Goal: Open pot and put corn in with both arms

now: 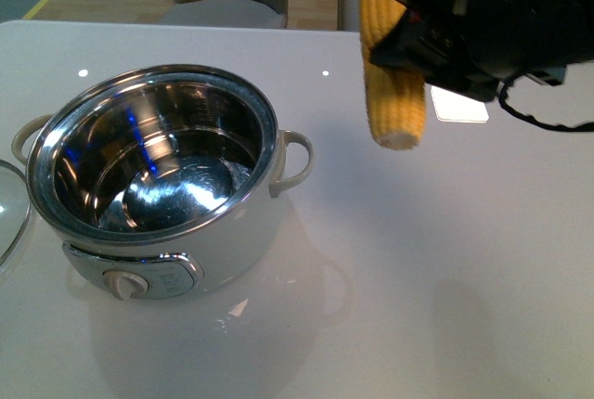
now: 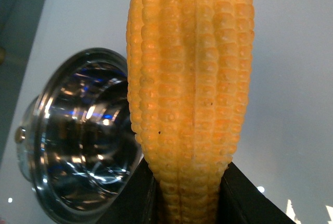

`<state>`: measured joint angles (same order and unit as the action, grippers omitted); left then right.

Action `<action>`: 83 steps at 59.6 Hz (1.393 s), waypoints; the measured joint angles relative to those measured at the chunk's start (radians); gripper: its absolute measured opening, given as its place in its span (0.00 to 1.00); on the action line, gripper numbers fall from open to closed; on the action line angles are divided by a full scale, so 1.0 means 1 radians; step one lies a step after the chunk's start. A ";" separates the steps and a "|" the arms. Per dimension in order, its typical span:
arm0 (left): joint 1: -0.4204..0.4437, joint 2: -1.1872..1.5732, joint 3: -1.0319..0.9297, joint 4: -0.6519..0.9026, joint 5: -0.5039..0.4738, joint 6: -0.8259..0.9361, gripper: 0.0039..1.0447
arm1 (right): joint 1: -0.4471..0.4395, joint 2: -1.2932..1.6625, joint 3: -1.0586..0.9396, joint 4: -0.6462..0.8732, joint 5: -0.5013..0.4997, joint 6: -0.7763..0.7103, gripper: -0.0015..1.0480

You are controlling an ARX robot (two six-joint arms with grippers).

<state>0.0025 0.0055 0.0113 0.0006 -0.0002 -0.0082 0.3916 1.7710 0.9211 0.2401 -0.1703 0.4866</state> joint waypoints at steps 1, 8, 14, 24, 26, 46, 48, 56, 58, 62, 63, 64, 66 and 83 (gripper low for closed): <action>0.000 0.000 0.000 0.000 0.000 0.000 0.94 | 0.009 0.005 0.012 0.000 -0.001 0.011 0.19; 0.000 0.000 0.000 0.000 0.000 0.000 0.94 | 0.050 0.053 0.080 -0.004 -0.014 0.090 0.19; 0.000 0.000 0.000 0.000 0.000 0.000 0.94 | 0.074 0.106 0.128 -0.014 -0.013 0.142 0.18; 0.000 0.000 0.000 0.000 0.000 0.000 0.94 | 0.106 0.182 0.191 -0.030 -0.010 0.212 0.17; 0.000 0.000 0.000 0.000 0.000 0.000 0.94 | 0.113 0.191 0.202 -0.032 -0.010 0.220 0.17; 0.000 0.000 0.000 0.000 0.000 0.000 0.94 | 0.201 0.299 0.353 -0.051 -0.011 0.317 0.16; 0.000 0.000 0.000 0.000 0.000 0.000 0.94 | 0.207 0.308 0.362 -0.054 -0.011 0.327 0.16; 0.000 0.000 0.000 0.000 0.000 0.000 0.94 | 0.229 0.340 0.396 -0.055 -0.010 0.362 0.15; 0.000 0.000 0.000 0.000 0.000 0.000 0.94 | 0.232 0.346 0.401 -0.055 -0.010 0.369 0.15; 0.000 0.000 0.000 0.000 0.000 0.000 0.94 | 0.240 0.359 0.413 -0.054 -0.010 0.384 0.15; 0.000 0.000 0.000 0.000 0.000 0.000 0.94 | 0.243 0.363 0.416 -0.054 -0.011 0.389 0.15; 0.000 0.000 0.000 0.000 0.000 0.000 0.94 | 0.245 0.365 0.417 -0.054 -0.011 0.390 0.15; 0.000 0.000 0.000 0.000 0.000 0.000 0.94 | 0.249 0.373 0.422 -0.054 -0.011 0.397 0.15; 0.000 0.000 0.000 0.000 0.000 0.000 0.94 | 0.272 0.450 0.449 -0.081 -0.014 0.413 0.15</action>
<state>0.0025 0.0055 0.0113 0.0006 -0.0002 -0.0082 0.6640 2.2211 1.3701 0.1593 -0.1848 0.8993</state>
